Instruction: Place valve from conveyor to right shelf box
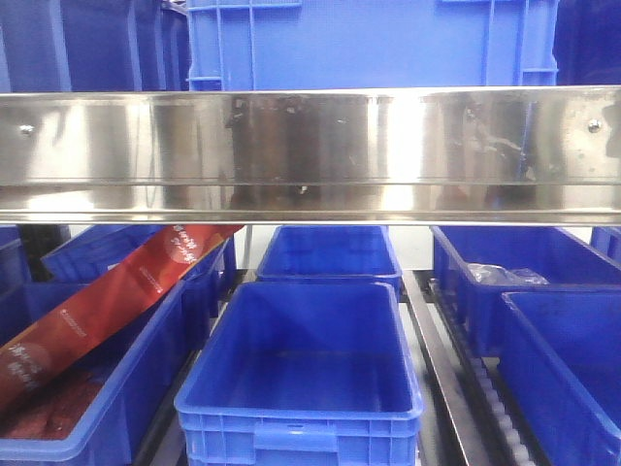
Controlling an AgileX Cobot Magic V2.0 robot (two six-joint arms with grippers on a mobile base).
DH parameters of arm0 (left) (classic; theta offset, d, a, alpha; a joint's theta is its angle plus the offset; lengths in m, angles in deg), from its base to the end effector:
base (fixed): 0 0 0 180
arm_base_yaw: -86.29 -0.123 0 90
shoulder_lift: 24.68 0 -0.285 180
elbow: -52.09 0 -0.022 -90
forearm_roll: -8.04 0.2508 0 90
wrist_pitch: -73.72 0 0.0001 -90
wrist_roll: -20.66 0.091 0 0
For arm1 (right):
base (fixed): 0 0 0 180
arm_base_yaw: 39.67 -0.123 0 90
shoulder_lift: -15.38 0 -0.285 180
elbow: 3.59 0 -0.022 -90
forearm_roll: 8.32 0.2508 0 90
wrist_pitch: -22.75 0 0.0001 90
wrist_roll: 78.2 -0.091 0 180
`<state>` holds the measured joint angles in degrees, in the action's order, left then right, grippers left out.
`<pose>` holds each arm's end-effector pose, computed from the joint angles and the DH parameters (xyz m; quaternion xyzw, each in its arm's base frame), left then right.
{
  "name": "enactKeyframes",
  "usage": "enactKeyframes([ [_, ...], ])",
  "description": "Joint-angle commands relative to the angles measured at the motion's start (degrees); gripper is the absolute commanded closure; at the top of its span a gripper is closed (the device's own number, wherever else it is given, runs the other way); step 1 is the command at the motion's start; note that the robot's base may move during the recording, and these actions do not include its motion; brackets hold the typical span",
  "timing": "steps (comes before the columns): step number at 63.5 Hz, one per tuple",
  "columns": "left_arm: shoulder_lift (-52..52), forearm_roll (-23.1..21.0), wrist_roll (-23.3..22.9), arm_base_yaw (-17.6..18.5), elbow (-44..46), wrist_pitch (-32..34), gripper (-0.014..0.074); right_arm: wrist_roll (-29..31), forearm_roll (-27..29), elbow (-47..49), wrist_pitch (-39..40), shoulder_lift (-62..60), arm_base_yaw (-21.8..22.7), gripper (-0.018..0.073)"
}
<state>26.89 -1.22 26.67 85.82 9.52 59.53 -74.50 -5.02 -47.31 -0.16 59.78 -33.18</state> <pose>0.1610 -0.0023 0.3217 -0.0127 0.8096 -0.0288 0.5861 0.1306 -0.0128 0.3199 0.0356 0.8233 -0.0261 0.5659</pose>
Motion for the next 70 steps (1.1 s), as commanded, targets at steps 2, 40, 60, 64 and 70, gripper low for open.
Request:
enactKeyframes([
  [2, -0.6, -0.1, 0.1, 0.0, 0.4, 3.2, 0.0707, 0.3, -0.3, 0.4, 4.1, -0.6, 0.1, 0.0721],
  [40, -0.6, -0.1, 0.1, 0.0, 0.4, 3.2, 0.0707, 0.3, -0.3, 0.4, 4.1, -0.6, 0.1, 0.0721],
  [60, -0.6, -0.1, 0.1, 0.0, 0.4, 3.2, 0.0707, 0.3, -0.3, 0.4, 4.1, -0.6, 0.1, 0.0721],
  [64, -0.6, -0.1, 0.1, 0.0, 0.4, 3.2, 0.0707, 0.3, -0.3, 0.4, 4.1, -0.6, 0.1, 0.0721],
  [70, -0.6, -0.1, 0.1, 0.0, 0.4, 3.6, 0.0707, 0.3, -0.3, 0.4, 4.3, -0.6, 0.1, 0.0721],
])
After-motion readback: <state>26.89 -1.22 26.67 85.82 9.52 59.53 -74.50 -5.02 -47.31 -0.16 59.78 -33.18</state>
